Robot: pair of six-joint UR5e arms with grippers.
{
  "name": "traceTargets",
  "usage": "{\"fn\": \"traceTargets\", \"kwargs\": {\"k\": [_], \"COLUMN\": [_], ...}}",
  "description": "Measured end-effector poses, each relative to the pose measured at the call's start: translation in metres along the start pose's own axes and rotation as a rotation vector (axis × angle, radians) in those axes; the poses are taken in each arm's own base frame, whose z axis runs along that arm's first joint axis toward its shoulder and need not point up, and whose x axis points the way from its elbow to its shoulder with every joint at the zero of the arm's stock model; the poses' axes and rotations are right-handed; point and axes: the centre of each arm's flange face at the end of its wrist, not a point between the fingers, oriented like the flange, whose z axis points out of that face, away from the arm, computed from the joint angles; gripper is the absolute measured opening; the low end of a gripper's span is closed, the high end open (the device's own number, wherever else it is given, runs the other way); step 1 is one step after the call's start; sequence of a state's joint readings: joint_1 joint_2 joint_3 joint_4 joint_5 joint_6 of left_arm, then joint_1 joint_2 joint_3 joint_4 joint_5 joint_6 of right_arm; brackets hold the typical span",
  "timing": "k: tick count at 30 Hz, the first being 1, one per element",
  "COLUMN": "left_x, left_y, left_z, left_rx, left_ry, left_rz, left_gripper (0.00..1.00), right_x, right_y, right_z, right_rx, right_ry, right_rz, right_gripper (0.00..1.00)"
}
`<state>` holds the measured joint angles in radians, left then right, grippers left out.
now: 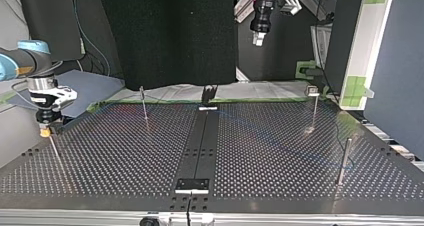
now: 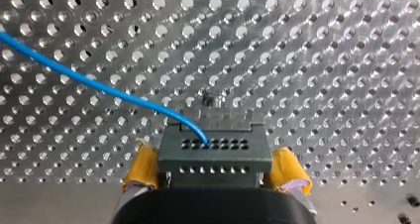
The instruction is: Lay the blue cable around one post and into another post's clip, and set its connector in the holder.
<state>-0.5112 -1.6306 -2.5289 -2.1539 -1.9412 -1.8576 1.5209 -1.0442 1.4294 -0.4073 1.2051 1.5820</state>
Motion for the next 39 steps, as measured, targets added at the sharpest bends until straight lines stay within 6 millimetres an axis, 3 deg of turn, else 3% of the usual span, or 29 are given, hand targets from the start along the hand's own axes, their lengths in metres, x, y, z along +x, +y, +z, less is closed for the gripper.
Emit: {"fn": "traceTargets", "kwargs": {"k": [39], "left_x": [0.0], "left_y": [0.0], "left_z": [-0.001], "left_rx": [-0.001], "left_ry": [0.003], "left_rz": [0.001], "left_gripper": [1.0], "right_x": [-0.002], "right_y": [0.02], "right_z": [-0.009], "right_rx": [-0.213], "right_ry": [-0.055], "right_rz": [0.016], "right_gripper": [0.99]}}
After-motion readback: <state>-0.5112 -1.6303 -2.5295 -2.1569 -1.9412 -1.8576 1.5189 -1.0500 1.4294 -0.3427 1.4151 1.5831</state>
